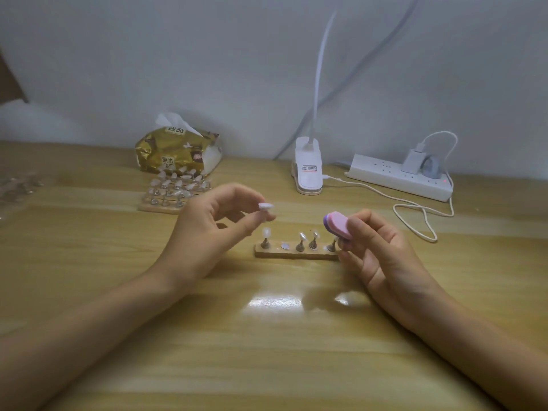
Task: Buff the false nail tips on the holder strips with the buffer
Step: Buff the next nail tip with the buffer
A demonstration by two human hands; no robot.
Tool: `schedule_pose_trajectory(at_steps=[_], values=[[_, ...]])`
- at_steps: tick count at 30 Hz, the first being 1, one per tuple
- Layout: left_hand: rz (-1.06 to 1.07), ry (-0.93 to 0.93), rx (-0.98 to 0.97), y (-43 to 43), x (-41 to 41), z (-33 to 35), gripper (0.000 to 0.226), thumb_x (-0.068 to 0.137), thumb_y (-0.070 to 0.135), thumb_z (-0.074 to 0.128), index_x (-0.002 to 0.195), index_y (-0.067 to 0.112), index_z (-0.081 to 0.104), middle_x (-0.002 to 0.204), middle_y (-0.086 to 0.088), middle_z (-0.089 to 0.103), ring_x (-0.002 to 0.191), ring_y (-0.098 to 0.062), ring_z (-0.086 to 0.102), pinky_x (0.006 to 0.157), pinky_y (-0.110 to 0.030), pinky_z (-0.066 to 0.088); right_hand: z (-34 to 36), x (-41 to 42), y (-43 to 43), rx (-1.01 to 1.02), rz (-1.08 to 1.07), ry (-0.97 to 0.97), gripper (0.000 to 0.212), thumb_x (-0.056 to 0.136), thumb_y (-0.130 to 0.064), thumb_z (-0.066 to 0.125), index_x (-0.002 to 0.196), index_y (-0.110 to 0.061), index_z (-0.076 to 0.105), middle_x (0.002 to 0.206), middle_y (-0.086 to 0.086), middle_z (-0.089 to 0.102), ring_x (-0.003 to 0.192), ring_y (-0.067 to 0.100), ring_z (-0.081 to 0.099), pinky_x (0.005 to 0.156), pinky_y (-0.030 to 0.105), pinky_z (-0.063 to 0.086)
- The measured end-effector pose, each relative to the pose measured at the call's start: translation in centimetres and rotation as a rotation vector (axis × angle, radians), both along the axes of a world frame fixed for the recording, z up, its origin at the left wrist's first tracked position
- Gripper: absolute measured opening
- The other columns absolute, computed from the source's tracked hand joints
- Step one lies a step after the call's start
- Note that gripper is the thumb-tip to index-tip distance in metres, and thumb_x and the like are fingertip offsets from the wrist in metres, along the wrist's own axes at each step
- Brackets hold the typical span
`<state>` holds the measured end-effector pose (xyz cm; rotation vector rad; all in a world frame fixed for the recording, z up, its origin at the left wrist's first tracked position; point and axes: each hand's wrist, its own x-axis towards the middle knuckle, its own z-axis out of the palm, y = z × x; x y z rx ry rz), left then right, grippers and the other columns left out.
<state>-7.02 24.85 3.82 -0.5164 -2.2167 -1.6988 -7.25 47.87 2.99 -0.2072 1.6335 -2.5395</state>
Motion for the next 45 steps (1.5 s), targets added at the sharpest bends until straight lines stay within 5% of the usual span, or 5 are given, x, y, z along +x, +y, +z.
schedule_pose_trajectory(at_steps=[7, 17, 30, 40, 45], values=[[0.007, 0.085, -0.287, 1.1, -1.6, -0.6, 0.015, 0.088, 0.015, 0.070, 0.085, 0.029, 0.067, 0.091, 0.020, 0.075, 0.096, -0.001, 0.063, 0.076, -0.004, 0.038, 0.1, 0.0, -0.1, 0.011, -0.001, -0.005, 0.008, 0.072, -0.020, 0.070, 0.064, -0.023, 0.068, 0.109, 0.022, 0.054, 0.061, 0.006, 0.057, 0.056, 0.018, 0.054], [-0.030, -0.173, -0.259, 1.6, -2.8, -2.2, 0.007, 0.080, 0.020, 0.080, 0.080, 0.025, 0.075, 0.089, -0.011, 0.072, 0.087, -0.031, 0.067, 0.088, -0.046, 0.051, -0.1, -0.1, 0.0, 0.013, 0.019, -0.011, 0.005, 0.069, -0.024, 0.073, 0.066, -0.024, 0.069, 0.109, 0.020, 0.057, 0.063, 0.005, 0.059, 0.056, 0.017, 0.054], [0.019, -0.252, -0.429, 2.3, -3.3, -1.3, 0.013, 0.078, 0.029, 0.080, 0.080, 0.026, 0.068, 0.072, 0.017, 0.062, 0.072, -0.006, 0.053, 0.076, -0.032, 0.046, 0.0, -0.1, 0.1, 0.007, 0.032, -0.035, 0.005, 0.071, -0.022, 0.071, 0.066, -0.023, 0.069, 0.107, 0.019, 0.057, 0.064, 0.006, 0.059, 0.055, 0.017, 0.054], [-0.026, -0.036, -0.543, 3.8, -2.6, -1.2, 0.009, 0.083, 0.028, 0.073, 0.083, 0.026, 0.064, 0.085, 0.012, 0.063, 0.087, -0.012, 0.057, 0.086, -0.041, 0.046, -0.2, -0.2, 0.3, -0.013, 0.049, -0.034, 0.005, 0.071, -0.022, 0.072, 0.068, -0.023, 0.069, 0.103, 0.015, 0.065, 0.066, 0.007, 0.059, 0.057, 0.017, 0.055], [0.171, 0.536, -0.911, 4.1, -0.8, -0.9, 0.008, 0.087, 0.032, 0.064, 0.085, 0.025, 0.068, 0.103, 0.015, 0.067, 0.099, -0.019, 0.061, 0.079, -0.039, 0.036, 0.0, -0.1, 0.4, -0.101, 0.053, -0.062, 0.009, 0.076, -0.019, 0.068, 0.067, -0.021, 0.069, 0.093, 0.008, 0.071, 0.062, 0.005, 0.059, 0.056, 0.016, 0.055]])
